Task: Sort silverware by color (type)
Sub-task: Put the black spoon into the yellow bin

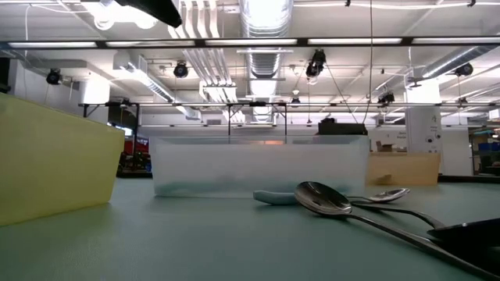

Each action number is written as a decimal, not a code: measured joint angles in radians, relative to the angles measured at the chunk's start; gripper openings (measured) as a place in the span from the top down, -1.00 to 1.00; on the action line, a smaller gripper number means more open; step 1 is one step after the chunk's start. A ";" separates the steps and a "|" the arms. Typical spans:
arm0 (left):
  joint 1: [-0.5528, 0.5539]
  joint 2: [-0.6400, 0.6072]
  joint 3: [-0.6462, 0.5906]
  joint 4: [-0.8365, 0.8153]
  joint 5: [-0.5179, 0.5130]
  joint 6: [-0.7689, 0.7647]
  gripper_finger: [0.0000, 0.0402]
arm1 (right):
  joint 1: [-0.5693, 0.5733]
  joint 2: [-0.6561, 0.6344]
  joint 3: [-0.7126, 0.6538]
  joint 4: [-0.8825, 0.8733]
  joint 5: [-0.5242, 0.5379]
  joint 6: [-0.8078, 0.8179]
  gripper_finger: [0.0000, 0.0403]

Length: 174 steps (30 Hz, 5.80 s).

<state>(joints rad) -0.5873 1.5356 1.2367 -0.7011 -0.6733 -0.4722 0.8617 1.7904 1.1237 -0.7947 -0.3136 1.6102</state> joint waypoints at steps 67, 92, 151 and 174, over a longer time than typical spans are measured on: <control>0.058 0.002 -0.412 1.379 -0.199 0.287 0.44 | -0.416 -0.142 0.102 0.838 1.135 -1.831 0.96; 0.115 -0.085 -0.412 1.297 -0.201 0.386 1.00 | -0.411 -0.156 0.264 0.445 1.204 -1.543 0.50; -0.124 -0.507 -0.413 0.186 0.545 -0.373 0.52 | -0.315 0.204 0.299 0.093 0.383 -0.259 0.34; -0.124 -0.492 -0.413 0.348 0.335 -0.314 0.52 | -0.308 0.040 0.291 -0.021 0.364 -0.470 0.95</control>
<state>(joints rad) -0.7116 1.0438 0.8238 -0.3534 -0.3387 -0.7866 0.5542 1.8302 1.4150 -0.8153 0.0501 1.1399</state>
